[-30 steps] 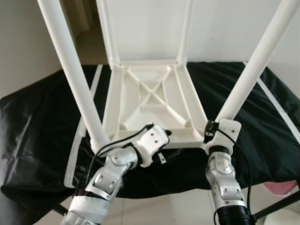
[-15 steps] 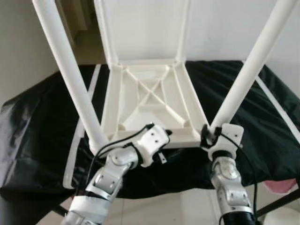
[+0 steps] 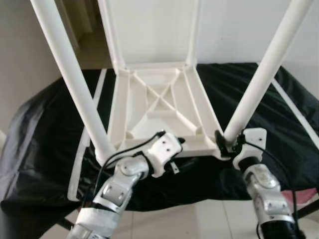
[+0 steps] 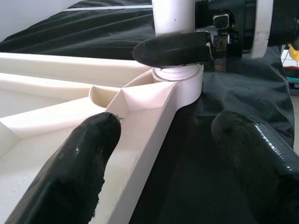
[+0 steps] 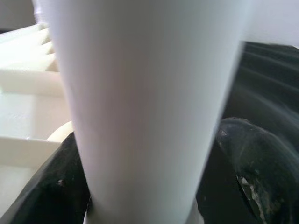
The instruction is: Building children table
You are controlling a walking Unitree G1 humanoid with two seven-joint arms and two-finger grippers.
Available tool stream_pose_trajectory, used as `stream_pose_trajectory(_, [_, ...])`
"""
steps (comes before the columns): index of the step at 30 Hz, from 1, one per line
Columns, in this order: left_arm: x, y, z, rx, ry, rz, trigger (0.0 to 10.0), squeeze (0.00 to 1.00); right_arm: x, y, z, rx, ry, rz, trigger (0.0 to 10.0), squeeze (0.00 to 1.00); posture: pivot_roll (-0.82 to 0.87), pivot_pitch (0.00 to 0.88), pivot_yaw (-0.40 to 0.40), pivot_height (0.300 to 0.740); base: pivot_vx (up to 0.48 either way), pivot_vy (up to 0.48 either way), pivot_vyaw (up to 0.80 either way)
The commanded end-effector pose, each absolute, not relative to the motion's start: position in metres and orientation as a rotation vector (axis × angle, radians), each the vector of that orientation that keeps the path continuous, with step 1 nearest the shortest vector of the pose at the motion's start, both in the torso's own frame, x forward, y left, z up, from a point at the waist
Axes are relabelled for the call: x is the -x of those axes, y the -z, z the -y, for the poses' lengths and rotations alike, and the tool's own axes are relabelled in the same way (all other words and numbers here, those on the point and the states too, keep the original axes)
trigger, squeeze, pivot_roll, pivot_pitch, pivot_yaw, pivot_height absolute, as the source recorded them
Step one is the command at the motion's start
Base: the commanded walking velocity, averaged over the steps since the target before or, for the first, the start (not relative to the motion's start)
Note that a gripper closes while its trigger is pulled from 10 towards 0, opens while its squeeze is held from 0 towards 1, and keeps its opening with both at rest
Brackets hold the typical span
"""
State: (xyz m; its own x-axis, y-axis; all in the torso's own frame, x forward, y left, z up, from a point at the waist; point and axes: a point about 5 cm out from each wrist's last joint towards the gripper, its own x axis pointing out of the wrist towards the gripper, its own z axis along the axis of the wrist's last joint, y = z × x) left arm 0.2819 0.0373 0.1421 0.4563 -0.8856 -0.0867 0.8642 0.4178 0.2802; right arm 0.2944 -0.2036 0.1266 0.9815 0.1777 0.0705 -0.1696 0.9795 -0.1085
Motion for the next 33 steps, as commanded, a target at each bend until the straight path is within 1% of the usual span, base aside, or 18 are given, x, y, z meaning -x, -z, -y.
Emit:
stream_pose_trajectory(1, [-0.282,-0.143,-0.037,-0.312,1.106,0.076,10.0,0.0,-0.297,-0.127,0.199,0.112,-0.236,0.082,10.0,0.0,-0.11,0.017,0.038,0.74,0.0,0.0,0.0])
stream_pose_trajectory(2, [-0.282,-0.143,-0.037,-0.312,1.106,0.076,10.0,0.0,-0.297,-0.127,0.199,0.112,-0.236,0.082,10.0,0.0,-0.11,0.017,0.038,0.74,0.0,0.0,0.0])
stream_pose_trajectory(5, [-0.284,-0.144,-0.037,-0.314,1.102,0.078,10.0,0.0,-0.302,-0.129,0.193,0.137,-0.33,0.077,10.0,0.0,-0.11,0.021,0.043,0.74,0.0,0.0,0.0])
stream_pose_trajectory(9, [-0.285,-0.145,-0.038,-0.315,1.097,0.08,10.0,0.0,-0.307,-0.129,0.189,0.152,-0.378,0.069,10.0,0.0,-0.1,0.024,0.042,0.74,0.0,0.0,0.0])
stream_pose_trajectory(10, [-0.286,-0.146,-0.039,-0.316,1.093,0.081,10.0,0.0,-0.308,-0.127,0.189,0.156,-0.393,0.062,8.4,0.0,-0.1,0.024,0.042,0.74,0.0,0.0,0.0])
stream_pose_trajectory(11, [-0.286,-0.146,-0.04,-0.317,1.087,0.081,10.0,0.0,-0.309,-0.126,0.189,0.153,-0.399,0.059,4.4,0.0,-0.1,0.024,0.042,0.74,0.0,0.0,0.0])
stream_pose_trajectory(12, [-0.287,-0.146,-0.041,-0.319,1.082,0.08,10.0,0.0,-0.31,-0.126,0.19,0.154,-0.4,0.058,2.7,0.0,-0.1,0.024,0.042,0.74,0.0,0.0,0.0])
stream_pose_trajectory(13, [-0.287,-0.146,-0.042,-0.319,1.079,0.078,10.0,0.0,-0.311,-0.124,0.192,0.162,-0.401,0.056,0.0,0.0,-0.1,0.024,0.042,0.74,0.0,0.0,0.0])
stream_pose_trajectory(24, [-0.286,-0.146,-0.044,-0.319,1.079,0.077,10.0,0.0,-0.309,-0.117,0.193,0.167,-0.406,0.041,0.0,0.0,-0.09,0.034,0.045,0.74,0.0,0.0,0.0])
stream_pose_trajectory(25, [-0.286,-0.146,-0.044,-0.319,1.079,0.077,10.0,0.0,-0.309,-0.117,0.194,0.166,-0.405,0.04,3.0,0.0,-0.09,0.034,0.045,0.74,0.0,0.0,0.0])
stream_pose_trajectory(27, [-0.286,-0.146,-0.044,-0.32,1.08,0.077,10.0,0.0,-0.308,-0.116,0.195,0.159,-0.386,0.037,3.0,0.0,-0.09,0.038,0.048,0.74,0.0,0.0,0.0])
stream_pose_trajectory(28, [-0.287,-0.146,-0.044,-0.321,1.08,0.076,10.0,0.0,-0.308,-0.115,0.196,0.148,-0.36,0.033,10.0,0.0,-0.09,0.037,0.049,0.74,0.0,0.0,0.0])
stream_pose_trajectory(31, [-0.287,-0.146,-0.044,-0.32,1.081,0.076,10.0,0.0,-0.308,-0.114,0.197,0.134,-0.313,0.025,10.0,0.0,-0.09,0.038,0.05,0.74,0.0,0.0,0.0])
stream_pose_trajectory(33, [-0.288,-0.147,-0.044,-0.319,1.083,0.076,10.0,0.0,-0.309,-0.112,0.197,0.112,-0.248,0.012,10.0,0.0,-0.09,0.039,0.054,0.74,0.0,0.0,0.0])
